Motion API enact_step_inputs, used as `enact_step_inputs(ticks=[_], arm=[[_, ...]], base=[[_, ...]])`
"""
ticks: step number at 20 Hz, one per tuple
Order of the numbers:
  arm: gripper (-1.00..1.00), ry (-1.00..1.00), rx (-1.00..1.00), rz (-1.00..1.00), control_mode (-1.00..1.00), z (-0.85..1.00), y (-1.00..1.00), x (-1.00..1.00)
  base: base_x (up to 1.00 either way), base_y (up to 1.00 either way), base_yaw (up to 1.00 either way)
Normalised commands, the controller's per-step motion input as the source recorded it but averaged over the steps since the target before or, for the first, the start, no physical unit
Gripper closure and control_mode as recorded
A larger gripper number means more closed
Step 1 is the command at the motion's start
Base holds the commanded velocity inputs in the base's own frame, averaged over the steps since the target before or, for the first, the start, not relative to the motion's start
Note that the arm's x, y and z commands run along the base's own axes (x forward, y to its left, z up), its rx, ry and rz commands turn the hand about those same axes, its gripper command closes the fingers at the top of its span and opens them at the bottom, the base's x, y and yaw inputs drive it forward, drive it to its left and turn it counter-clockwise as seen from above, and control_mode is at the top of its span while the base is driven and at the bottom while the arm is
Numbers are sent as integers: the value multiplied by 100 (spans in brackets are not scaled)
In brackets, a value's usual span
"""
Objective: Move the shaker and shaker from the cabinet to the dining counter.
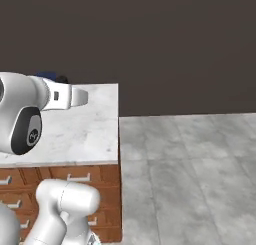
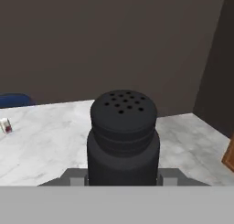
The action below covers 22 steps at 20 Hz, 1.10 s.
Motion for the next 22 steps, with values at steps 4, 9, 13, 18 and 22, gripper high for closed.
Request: enact_step_inputs(ticks=[4, 9, 13, 18, 22], arm=[[100, 0, 0, 0, 100, 0, 0, 0], [100, 0, 0, 0, 100, 0, 0, 0], [100, 0, 0, 0, 100, 0, 0, 0], [100, 0, 0, 0, 100, 0, 0, 0], [100, 0, 0, 0, 100, 0, 0, 0]], base=[[0, 0, 54], [7, 0, 47], [38, -4, 21], [32, -17, 4], [28, -17, 0]])
